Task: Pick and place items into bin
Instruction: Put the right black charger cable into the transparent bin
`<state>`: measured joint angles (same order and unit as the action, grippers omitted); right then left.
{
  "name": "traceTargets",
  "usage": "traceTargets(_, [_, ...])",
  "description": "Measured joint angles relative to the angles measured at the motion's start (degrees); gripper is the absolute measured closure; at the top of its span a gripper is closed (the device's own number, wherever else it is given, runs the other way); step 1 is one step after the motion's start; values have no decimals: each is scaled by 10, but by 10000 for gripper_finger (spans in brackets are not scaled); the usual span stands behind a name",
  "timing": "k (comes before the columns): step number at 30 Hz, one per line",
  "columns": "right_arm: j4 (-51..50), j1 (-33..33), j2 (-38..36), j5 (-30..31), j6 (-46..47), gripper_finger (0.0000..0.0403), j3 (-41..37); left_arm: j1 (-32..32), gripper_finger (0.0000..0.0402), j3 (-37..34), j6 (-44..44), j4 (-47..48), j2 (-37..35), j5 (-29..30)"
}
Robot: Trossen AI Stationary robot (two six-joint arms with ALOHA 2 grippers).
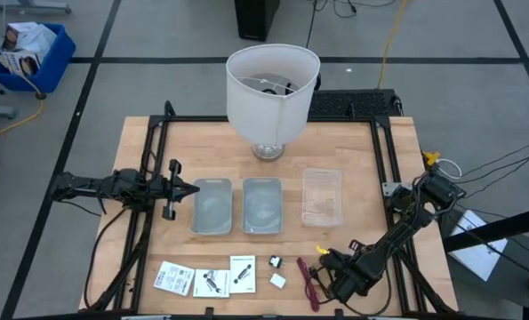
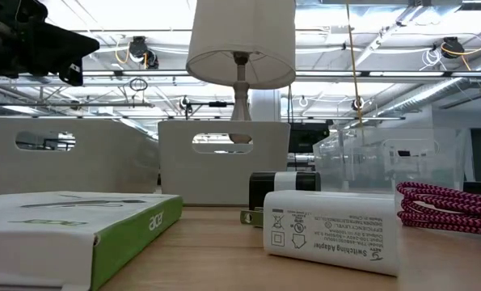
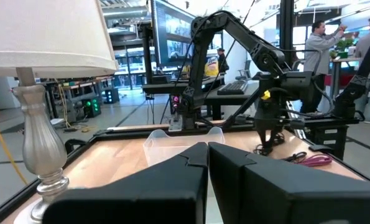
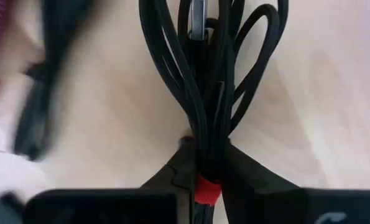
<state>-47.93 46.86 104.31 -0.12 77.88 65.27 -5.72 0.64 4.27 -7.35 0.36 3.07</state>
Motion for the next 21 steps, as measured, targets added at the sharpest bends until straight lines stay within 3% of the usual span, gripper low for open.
traceTargets(4, [-21, -11, -50, 2, 11, 366, -4, 0, 380, 0, -1, 1, 0, 0])
traceTargets(9, [-63, -33, -152, 94, -14, 368, 10, 0, 380, 0, -1, 1, 0, 0])
traceTargets(17, [-68, -112, -311, 399, -155, 368, 19, 0, 380, 0, 0, 3, 0, 0])
traceTargets(19, [-64, -147, -330, 435, -194, 368, 19, 0, 380, 0, 0, 3, 0, 0])
traceTargets(21, [-68, -189, -337, 428, -230, 368, 10, 0, 380, 0, 0, 3, 0, 0])
